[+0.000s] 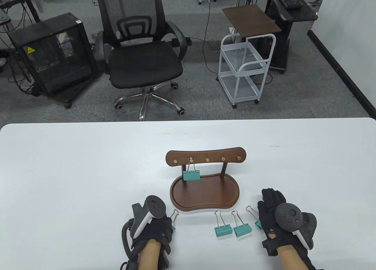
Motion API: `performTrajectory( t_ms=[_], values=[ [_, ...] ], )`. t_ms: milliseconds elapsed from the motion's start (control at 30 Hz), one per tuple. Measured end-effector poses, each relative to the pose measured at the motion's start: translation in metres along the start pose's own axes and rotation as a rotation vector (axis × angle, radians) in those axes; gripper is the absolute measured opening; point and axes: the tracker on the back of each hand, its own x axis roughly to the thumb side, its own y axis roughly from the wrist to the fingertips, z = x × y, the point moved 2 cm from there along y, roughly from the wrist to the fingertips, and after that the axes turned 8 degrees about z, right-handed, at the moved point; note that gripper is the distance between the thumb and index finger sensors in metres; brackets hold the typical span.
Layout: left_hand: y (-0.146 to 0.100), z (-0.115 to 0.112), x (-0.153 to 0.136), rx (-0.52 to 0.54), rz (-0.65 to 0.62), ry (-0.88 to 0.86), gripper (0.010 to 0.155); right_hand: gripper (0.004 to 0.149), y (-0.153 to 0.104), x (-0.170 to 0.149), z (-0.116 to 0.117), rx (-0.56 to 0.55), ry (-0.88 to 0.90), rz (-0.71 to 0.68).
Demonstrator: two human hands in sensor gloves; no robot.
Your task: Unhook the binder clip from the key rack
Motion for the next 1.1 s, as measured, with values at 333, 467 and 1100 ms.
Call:
performTrajectory(
  t_ms=[333, 467, 1100],
  values=[
    [-0.0006, 0.0022, -0.0003, 0.117, 0.042, 0.094, 0.050, 0.058, 0.0001, 0.0003, 0.0000, 0.003, -0.002, 0.000],
    [-0.0014, 0.0024, -0.0001, 0.134, 0.056, 0.110, 0.051, 0.058, 0.0000, 0.0006, 0.0001, 0.005, -0.002, -0.001],
    [-0.0018, 0.0034, -0.0026, 0.175, 0.082, 0.127, 0.052, 0.058, 0.0000, 0.0002, 0.0003, 0.013, 0.003, 0.006]
  ],
)
